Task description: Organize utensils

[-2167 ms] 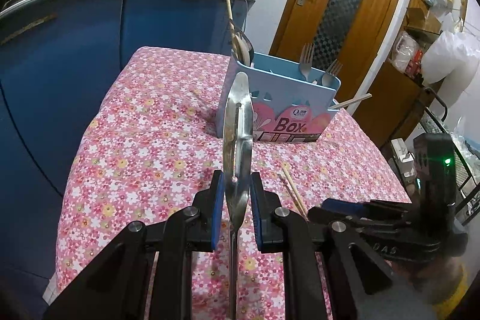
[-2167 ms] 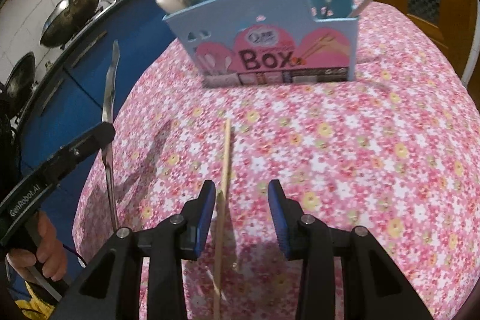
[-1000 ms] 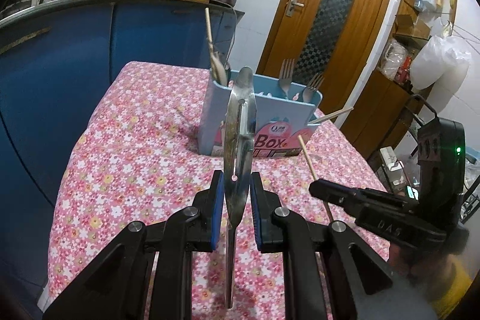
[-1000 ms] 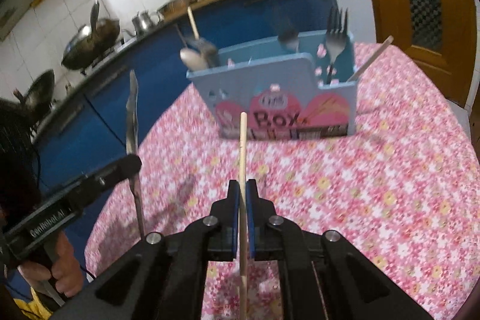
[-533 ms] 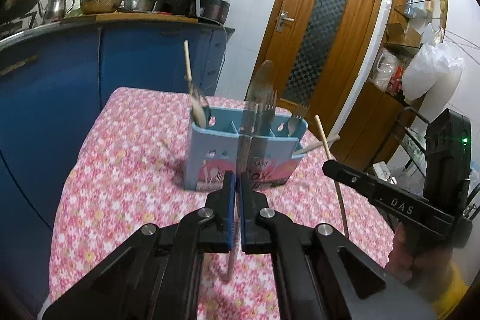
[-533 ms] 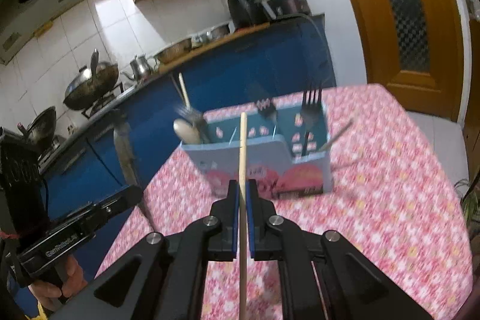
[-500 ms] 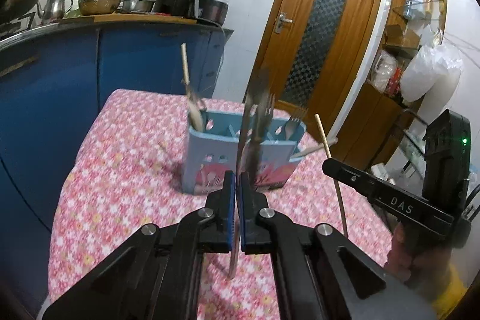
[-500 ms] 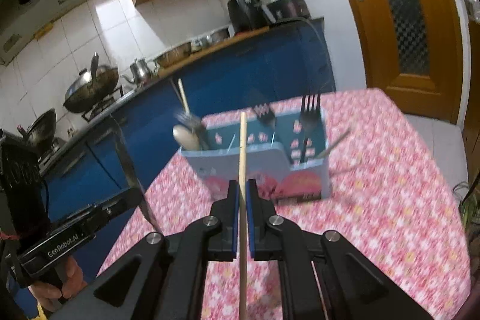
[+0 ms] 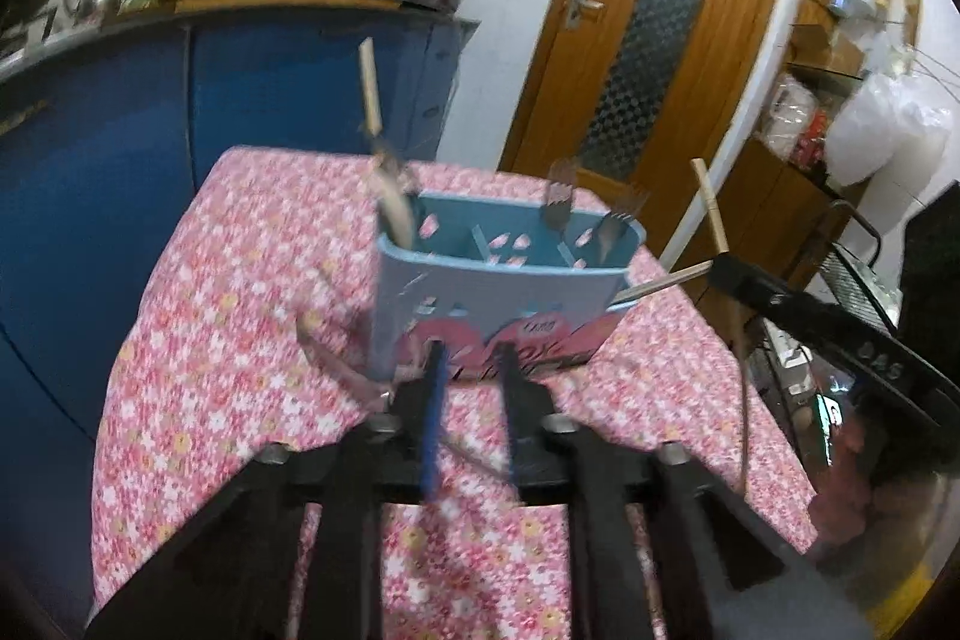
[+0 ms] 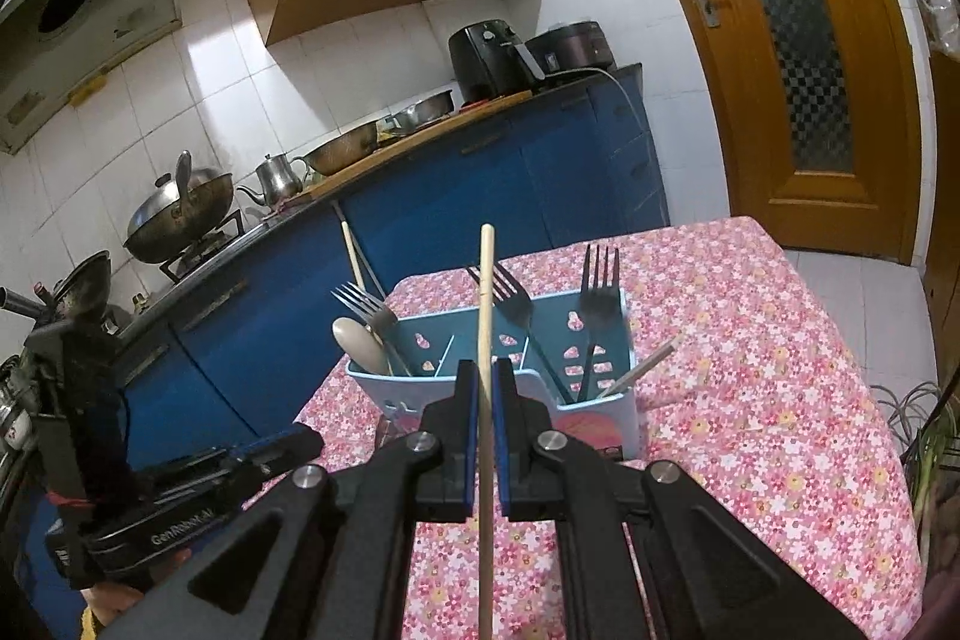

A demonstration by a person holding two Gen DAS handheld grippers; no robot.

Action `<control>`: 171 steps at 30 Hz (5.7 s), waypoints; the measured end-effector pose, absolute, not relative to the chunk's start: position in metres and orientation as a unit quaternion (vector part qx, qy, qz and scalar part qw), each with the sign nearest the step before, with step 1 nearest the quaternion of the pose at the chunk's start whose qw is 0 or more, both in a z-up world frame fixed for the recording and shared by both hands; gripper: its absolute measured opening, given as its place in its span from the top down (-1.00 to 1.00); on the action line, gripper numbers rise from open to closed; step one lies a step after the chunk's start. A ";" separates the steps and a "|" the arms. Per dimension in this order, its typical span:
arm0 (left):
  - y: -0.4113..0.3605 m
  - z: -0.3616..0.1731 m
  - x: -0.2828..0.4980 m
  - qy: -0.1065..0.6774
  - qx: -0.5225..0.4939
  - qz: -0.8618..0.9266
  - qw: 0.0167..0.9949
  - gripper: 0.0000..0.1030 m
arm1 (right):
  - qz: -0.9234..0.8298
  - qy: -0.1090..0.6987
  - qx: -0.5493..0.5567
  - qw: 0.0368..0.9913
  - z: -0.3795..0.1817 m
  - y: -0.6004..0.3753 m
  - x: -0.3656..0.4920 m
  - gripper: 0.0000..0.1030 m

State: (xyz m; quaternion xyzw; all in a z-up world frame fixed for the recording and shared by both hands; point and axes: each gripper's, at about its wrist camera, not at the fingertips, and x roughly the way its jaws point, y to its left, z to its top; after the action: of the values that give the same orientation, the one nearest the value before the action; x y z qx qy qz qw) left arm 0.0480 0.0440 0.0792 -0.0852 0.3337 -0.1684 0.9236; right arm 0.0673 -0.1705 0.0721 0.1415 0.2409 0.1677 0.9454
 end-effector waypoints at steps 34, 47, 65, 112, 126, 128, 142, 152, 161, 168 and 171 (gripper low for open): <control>0.039 0.002 0.156 0.549 -0.121 -0.045 0.826 0.29 | 0.184 0.262 0.167 0.933 0.053 -0.191 0.075 0.88; 0.020 -0.002 0.159 0.535 -0.127 -0.023 0.835 0.73 | 0.188 0.261 0.175 0.931 0.049 -0.202 0.076 0.88; 0.050 0.002 0.089 0.469 -0.248 -0.136 0.837 1.00 | 0.191 0.257 0.176 0.931 0.054 -0.189 0.063 0.88; 0.001 0.107 0.164 0.097 -0.058 -0.104 0.988 1.00 | 0.130 0.075 0.125 0.981 0.096 -0.175 0.155 0.88; -0.002 0.095 0.158 0.105 -0.047 -0.112 0.987 0.68 | 0.131 0.090 0.072 0.985 0.068 -0.165 0.168 0.87; -0.003 0.098 0.153 0.106 -0.047 -0.115 0.987 0.68 | 0.138 0.100 0.069 0.983 0.068 -0.163 0.168 0.87; 0.009 0.115 0.095 0.132 -0.044 -0.096 0.986 0.26 | 0.152 0.120 0.099 0.976 0.084 -0.173 0.117 0.21; 0.024 0.107 0.049 0.172 -0.047 -0.079 0.981 0.09 | 0.143 0.160 0.105 0.971 0.078 -0.178 0.066 0.10; 0.026 0.082 0.014 0.212 -0.050 -0.071 0.973 -0.26 | 0.134 0.168 0.087 0.973 0.057 -0.167 0.022 -0.43; 0.025 0.056 0.001 0.234 -0.048 -0.068 0.969 -0.30 | 0.125 0.187 0.069 0.972 0.034 -0.160 0.002 -0.60; 0.025 0.046 0.000 0.238 -0.047 -0.061 0.968 -0.30 | 0.118 0.193 0.068 0.972 0.025 -0.160 -0.003 -0.61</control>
State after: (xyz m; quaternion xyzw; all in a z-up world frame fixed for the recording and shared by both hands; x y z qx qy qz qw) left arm -0.0004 0.0251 0.0465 -0.0473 0.2382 -0.0613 0.9681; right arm -0.0030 -0.1599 0.0247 0.0678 0.1927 0.1176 0.9718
